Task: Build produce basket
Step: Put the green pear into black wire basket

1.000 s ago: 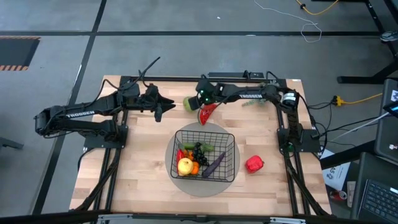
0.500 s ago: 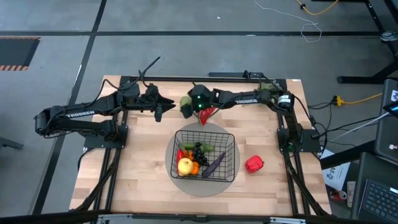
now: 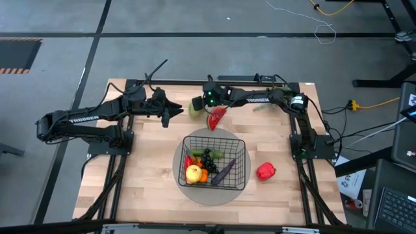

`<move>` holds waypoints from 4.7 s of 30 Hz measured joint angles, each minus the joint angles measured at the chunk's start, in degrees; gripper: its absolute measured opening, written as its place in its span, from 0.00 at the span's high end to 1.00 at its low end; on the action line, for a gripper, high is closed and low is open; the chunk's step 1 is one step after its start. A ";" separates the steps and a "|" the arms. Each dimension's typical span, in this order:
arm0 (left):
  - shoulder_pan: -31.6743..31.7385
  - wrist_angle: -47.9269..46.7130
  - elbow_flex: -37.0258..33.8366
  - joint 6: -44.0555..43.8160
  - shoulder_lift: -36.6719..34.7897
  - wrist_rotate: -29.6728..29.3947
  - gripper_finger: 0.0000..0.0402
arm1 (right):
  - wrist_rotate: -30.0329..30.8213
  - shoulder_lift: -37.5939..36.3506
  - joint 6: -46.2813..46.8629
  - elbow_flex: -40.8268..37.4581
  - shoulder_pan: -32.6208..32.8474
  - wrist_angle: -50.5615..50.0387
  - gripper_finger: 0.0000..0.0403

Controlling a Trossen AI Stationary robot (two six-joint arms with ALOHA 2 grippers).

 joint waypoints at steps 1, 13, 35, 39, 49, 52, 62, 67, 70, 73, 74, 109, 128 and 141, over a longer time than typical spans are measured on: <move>0.01 0.00 0.00 0.00 0.00 -0.01 0.68 | 0.02 0.35 0.01 0.39 -0.33 0.06 0.45; 0.01 -0.02 0.00 0.07 0.00 0.03 0.68 | 1.34 4.44 1.46 0.59 -0.14 -10.27 0.45; 0.01 -0.03 0.00 0.43 0.00 0.02 0.68 | -5.57 4.05 -1.85 2.81 4.30 -2.76 0.45; 0.01 -0.05 0.00 0.42 0.00 0.01 0.68 | -7.45 3.99 -5.89 6.88 3.42 -4.70 0.45; -0.55 -3.77 0.00 0.00 0.00 0.01 0.68 | -9.38 3.81 -30.99 17.83 2.78 -22.80 0.45; -1.37 -3.86 0.00 0.02 -0.01 0.03 0.68 | -9.17 3.86 -29.23 16.48 3.06 -27.48 0.45; -2.20 -3.99 0.00 0.46 -0.02 -0.10 0.68 | -10.11 3.94 -28.89 12.98 7.30 -26.54 0.45; -2.20 -3.99 0.00 0.50 -0.02 -1.19 0.68 | -11.55 3.92 -34.35 12.56 9.08 -25.94 0.45; -2.20 -3.97 0.00 0.50 0.00 -1.21 0.68 | -10.81 3.92 -34.32 12.46 9.42 -25.87 0.45; -2.20 -3.95 0.00 0.46 -0.02 -1.23 0.68 | -10.85 4.44 -34.76 12.46 9.42 -24.37 0.45; -2.20 -3.94 0.00 0.46 -0.02 -1.23 0.68 | -11.20 4.60 -34.61 12.46 9.38 -23.71 0.45; -3.25 -4.88 0.00 -1.01 -0.01 -1.39 0.68 | -14.17 11.79 -34.26 14.58 5.97 -16.86 0.45; -3.25 -30.72 0.02 -11.84 0.07 -9.08 0.68 | -3.78 11.42 -25.13 37.16 1.02 -39.56 0.45; -7.01 -31.12 0.04 -9.33 12.75 -9.27 0.61 | -17.82 1.75 -22.31 47.67 -2.53 -45.74 0.45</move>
